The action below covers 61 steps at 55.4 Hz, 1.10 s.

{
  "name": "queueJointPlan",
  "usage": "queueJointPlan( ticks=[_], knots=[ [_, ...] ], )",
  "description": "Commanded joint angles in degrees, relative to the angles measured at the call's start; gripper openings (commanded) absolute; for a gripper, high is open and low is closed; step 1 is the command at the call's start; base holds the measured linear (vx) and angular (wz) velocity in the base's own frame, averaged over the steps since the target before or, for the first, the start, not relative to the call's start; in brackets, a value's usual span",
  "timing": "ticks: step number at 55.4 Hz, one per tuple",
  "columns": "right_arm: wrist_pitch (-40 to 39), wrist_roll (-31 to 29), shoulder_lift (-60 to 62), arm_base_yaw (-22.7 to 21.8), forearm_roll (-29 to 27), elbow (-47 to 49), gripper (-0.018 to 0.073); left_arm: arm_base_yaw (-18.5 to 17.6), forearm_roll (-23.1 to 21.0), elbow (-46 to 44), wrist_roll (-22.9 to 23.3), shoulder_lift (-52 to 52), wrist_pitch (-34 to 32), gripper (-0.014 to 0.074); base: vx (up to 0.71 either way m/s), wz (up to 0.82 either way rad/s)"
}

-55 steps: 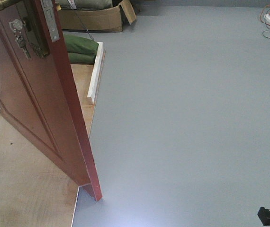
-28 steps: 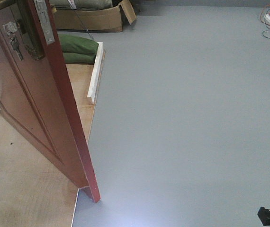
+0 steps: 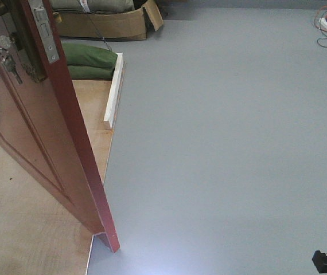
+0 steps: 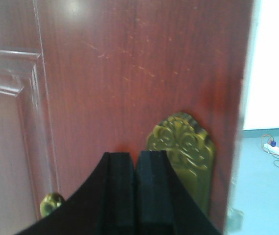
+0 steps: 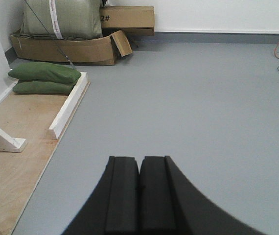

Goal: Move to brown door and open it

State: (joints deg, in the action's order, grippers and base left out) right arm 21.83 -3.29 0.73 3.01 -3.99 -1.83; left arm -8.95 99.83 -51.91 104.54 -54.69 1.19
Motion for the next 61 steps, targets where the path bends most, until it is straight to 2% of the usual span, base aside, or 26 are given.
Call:
queueJointPlan(
  ticks=[1, 61],
  knots=[
    [-4.64, -0.45, 0.32, 0.08, 0.19, -0.19, 0.0, -0.11, 3.36, -2.16, 0.04, 0.71, 1.15, -0.0006, 0.1, 0.0],
    [-4.44, -0.45, 0.32, 0.08, 0.19, -0.19, 0.0, -0.11, 3.36, -2.16, 0.04, 0.71, 1.2, -0.0006, 0.11, -0.06]
  ],
)
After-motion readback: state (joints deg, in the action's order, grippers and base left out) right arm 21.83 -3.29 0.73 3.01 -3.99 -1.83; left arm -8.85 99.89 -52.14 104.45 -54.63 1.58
